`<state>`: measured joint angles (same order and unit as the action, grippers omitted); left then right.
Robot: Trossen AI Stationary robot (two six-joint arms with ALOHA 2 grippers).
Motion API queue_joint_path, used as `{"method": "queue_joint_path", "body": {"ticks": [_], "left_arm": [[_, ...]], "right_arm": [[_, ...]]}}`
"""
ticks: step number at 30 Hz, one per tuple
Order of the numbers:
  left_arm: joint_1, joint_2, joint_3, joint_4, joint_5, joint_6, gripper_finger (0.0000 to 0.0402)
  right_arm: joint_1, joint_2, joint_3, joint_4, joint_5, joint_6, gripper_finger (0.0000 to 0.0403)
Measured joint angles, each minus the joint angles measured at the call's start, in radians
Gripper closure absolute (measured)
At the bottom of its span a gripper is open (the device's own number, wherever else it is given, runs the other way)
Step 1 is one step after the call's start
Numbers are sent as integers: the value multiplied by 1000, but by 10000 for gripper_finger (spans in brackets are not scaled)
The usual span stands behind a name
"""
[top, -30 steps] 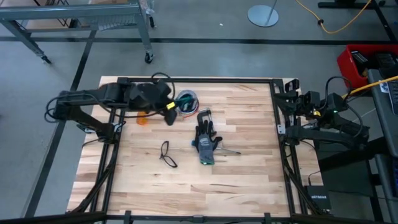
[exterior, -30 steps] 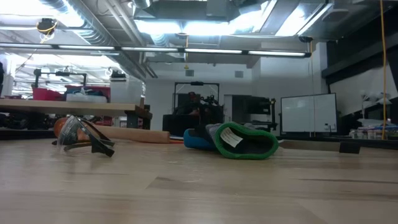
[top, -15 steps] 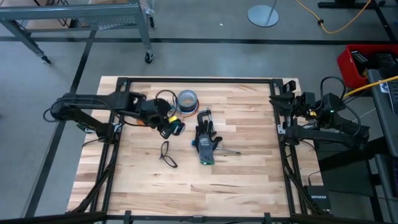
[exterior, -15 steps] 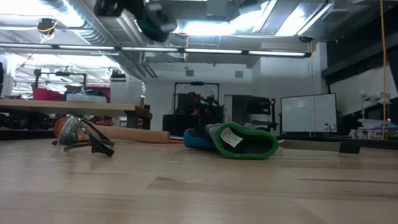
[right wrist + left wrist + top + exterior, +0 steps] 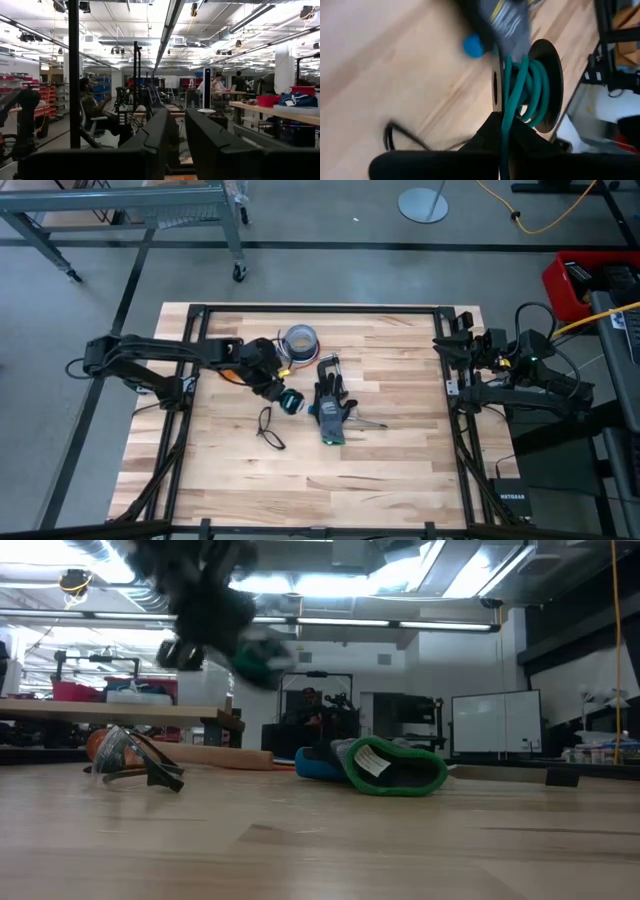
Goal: Coil cords
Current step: Coil the green wire on the black spool
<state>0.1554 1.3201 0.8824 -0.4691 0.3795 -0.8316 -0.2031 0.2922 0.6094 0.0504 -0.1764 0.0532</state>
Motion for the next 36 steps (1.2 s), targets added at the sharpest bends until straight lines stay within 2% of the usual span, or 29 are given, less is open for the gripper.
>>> {"method": "queue_joint_path", "body": {"ticks": [5,10,13,20,27,36], "left_arm": [[54,0,-168,187,135,-63,401],[111,0,-319,425,152,-144,401],[133,2,-380,493,151,-197,401],[127,5,-456,481,129,-340,401],[118,11,-461,489,8,-374,401],[98,87,-461,505,-20,-416,394]], "right_arm": [[0,0,0,0,0,1,331],[0,0,0,0,0,2,331],[0,0,0,0,0,3,331],[0,0,0,0,0,2,331],[0,0,0,0,0,2,331],[0,0,0,0,0,2,331]]}}
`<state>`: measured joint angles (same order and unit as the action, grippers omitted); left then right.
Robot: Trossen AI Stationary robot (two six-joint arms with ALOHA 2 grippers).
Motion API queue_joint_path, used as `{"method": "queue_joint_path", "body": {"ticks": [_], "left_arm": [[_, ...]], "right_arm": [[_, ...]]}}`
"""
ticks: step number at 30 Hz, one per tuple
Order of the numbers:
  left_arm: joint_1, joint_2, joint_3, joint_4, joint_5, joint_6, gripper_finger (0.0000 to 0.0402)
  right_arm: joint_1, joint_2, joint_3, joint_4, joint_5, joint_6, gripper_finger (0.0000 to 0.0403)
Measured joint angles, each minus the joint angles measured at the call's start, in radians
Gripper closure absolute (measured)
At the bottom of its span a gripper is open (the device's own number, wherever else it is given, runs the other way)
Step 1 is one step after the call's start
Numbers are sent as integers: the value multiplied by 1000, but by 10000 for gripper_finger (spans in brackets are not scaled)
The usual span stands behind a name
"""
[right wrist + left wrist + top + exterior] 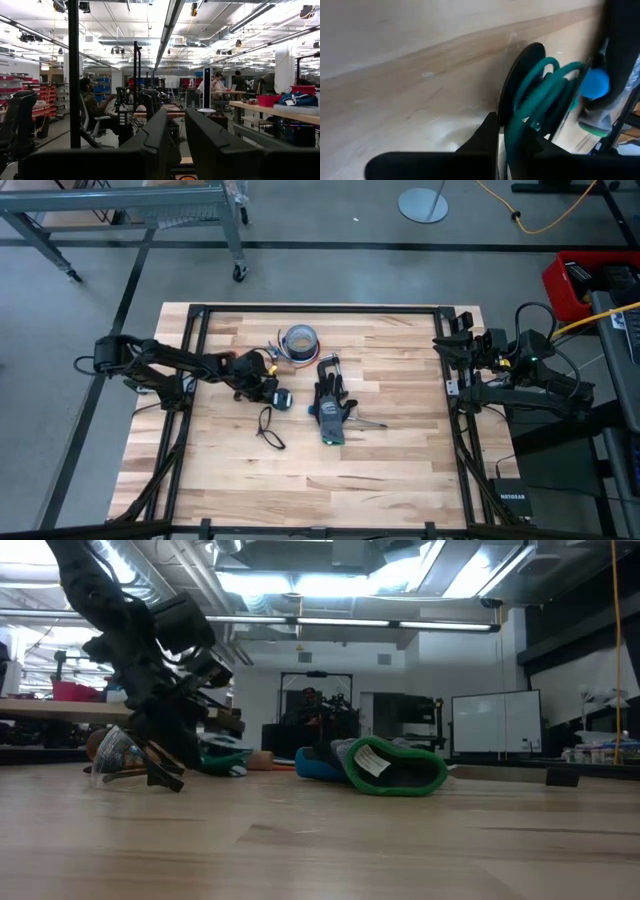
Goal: Coil cords
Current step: Coil the green wire on the black spool, then return to Home Position
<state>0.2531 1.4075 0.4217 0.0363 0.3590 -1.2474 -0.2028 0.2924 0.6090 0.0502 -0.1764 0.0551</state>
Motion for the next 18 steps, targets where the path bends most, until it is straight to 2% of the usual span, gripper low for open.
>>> {"method": "queue_joint_path", "body": {"ticks": [12,18], "left_arm": [[-4,29,-2,55,-8,-11,310],[-3,26,-2,54,5,-10,299]], "right_arm": [[0,0,0,0,0,0,331],[0,0,0,0,0,0,331]]}}
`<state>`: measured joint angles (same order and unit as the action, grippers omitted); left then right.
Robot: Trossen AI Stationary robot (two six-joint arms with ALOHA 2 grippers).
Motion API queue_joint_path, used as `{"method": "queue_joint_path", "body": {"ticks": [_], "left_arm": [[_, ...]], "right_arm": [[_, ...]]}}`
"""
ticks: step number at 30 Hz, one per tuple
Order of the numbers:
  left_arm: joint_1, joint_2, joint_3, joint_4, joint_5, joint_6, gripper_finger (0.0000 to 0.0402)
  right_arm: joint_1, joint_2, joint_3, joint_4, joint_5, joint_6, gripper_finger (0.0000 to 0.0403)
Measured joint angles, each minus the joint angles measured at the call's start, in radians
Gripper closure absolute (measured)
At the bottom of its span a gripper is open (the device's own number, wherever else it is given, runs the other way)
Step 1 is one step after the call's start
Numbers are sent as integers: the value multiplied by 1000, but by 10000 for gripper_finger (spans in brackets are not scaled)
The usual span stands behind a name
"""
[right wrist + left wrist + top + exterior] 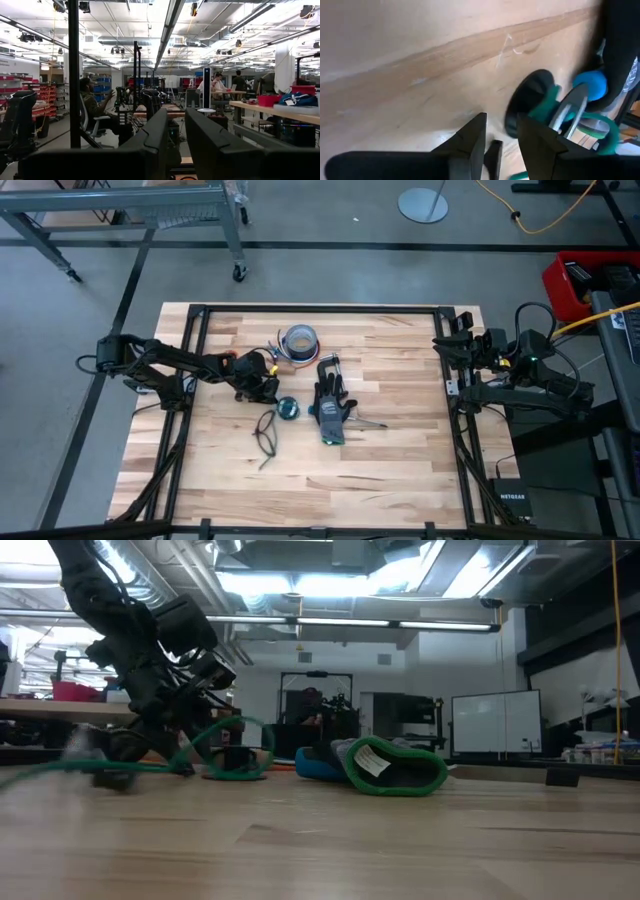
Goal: Coil cords
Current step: Return to Home Position
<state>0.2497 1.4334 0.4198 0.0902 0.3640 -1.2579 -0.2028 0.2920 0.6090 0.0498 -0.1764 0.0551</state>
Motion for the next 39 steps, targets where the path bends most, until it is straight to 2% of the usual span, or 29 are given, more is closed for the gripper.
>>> {"method": "queue_joint_path", "body": {"ticks": [12,17,24,31,39], "left_arm": [[4,0,0,5,43,26,298],[40,0,0,19,-6,27,298],[113,-29,0,197,-28,66,298],[159,-150,1,375,-28,112,302],[194,-398,1,371,-76,273,337]], "right_arm": [[0,0,0,0,0,0,331],[0,0,0,0,0,0,331],[0,0,0,1,0,0,331],[0,0,0,13,0,0,331],[0,-7,-1,20,0,0,331]]}}
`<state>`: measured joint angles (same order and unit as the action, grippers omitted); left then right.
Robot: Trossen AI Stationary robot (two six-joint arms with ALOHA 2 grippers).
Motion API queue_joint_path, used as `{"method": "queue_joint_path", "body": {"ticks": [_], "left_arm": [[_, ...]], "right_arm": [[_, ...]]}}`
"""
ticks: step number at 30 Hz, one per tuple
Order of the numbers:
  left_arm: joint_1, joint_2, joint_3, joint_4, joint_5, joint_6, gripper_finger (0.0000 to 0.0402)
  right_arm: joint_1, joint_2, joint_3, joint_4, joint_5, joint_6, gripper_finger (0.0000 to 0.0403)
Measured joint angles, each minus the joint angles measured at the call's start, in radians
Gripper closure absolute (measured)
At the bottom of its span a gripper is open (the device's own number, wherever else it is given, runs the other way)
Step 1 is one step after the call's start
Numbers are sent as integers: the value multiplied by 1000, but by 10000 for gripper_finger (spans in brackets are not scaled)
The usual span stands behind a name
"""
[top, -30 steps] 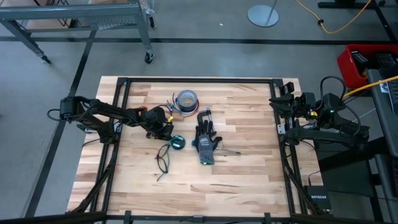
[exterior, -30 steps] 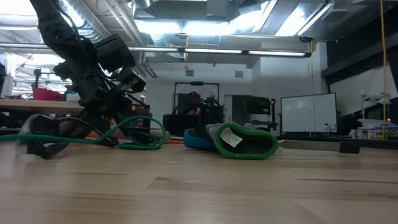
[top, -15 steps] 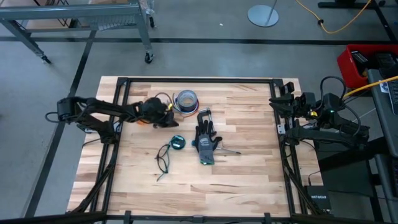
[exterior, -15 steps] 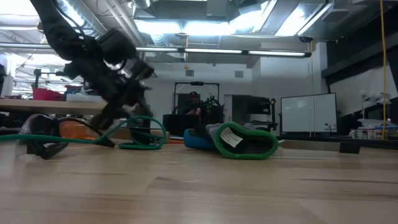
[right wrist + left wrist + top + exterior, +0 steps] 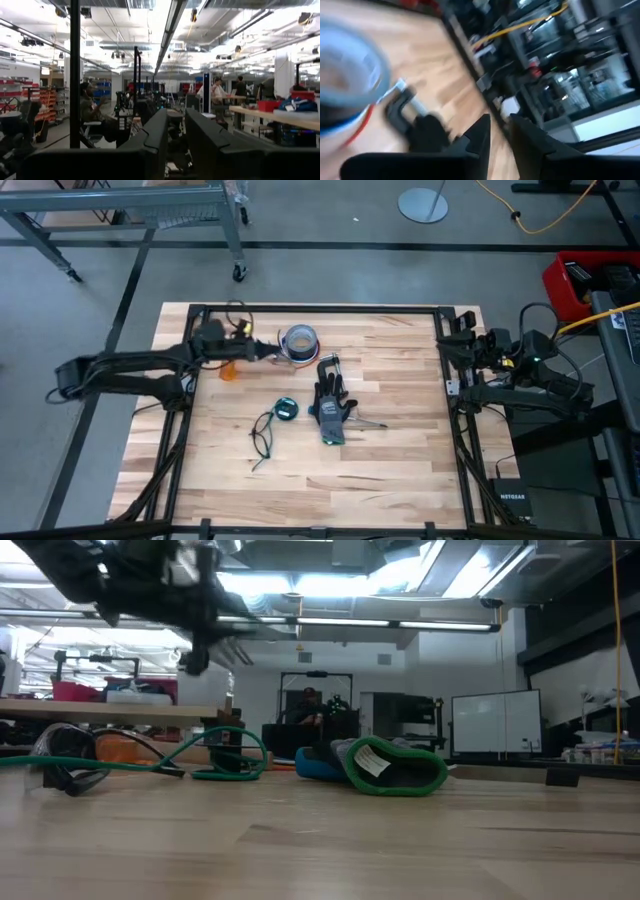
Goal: Coil cords
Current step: Return to Home Position
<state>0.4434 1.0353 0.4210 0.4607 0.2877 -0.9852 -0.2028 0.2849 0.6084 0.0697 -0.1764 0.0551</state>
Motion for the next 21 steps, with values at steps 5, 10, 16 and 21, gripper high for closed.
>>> {"method": "queue_joint_path", "body": {"ticks": [5,10,16,21], "left_arm": [[21,-168,1,-28,-20,71,355],[31,-308,1,-137,-52,85,371],[31,-464,1,-253,-53,211,386],[30,-581,1,-358,-54,316,399]], "right_arm": [[0,-41,0,15,0,0,331],[0,-104,0,10,0,0,331],[0,-217,0,-12,0,0,331],[0,-281,2,-114,12,31,331]]}}
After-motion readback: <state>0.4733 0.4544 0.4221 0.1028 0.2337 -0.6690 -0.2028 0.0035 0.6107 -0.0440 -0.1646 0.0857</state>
